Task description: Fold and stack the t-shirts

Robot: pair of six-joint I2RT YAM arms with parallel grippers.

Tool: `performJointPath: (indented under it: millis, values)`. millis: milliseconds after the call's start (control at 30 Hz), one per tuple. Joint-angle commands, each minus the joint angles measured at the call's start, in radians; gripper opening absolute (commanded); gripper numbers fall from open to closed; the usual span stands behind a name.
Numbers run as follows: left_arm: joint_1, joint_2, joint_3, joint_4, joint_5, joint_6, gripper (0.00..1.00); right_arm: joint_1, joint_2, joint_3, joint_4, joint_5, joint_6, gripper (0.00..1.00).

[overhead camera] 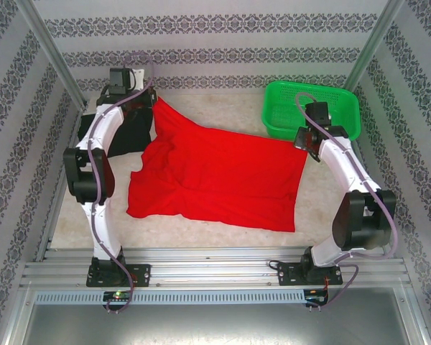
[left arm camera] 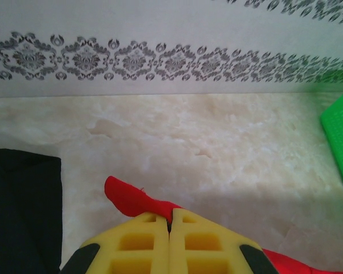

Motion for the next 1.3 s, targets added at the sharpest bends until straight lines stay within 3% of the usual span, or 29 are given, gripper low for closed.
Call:
performJointPath:
  millis: [0,200,500,867,1267]
  values:
    - [0.029,-0.064,-0.013,0.125,0.058,0.011,0.02,-0.022,-0.02,-0.001,0.03,-0.028,-0.027,0.0]
    - [0.033,-0.059,-0.026,0.141,0.135,0.01,0.03,-0.025,0.001,0.011,0.036,-0.057,-0.041,0.0]
    - [0.033,-0.152,-0.094,0.127,0.154,0.058,0.03,-0.025,-0.069,-0.046,0.082,-0.067,-0.053,0.0]
    - [0.034,-0.344,-0.406,0.146,0.111,0.056,0.03,-0.027,-0.15,-0.177,0.036,-0.079,-0.012,0.0]
    - [0.035,-0.473,-0.744,0.168,-0.006,-0.021,0.02,-0.021,-0.248,-0.356,-0.04,-0.093,0.076,0.0]
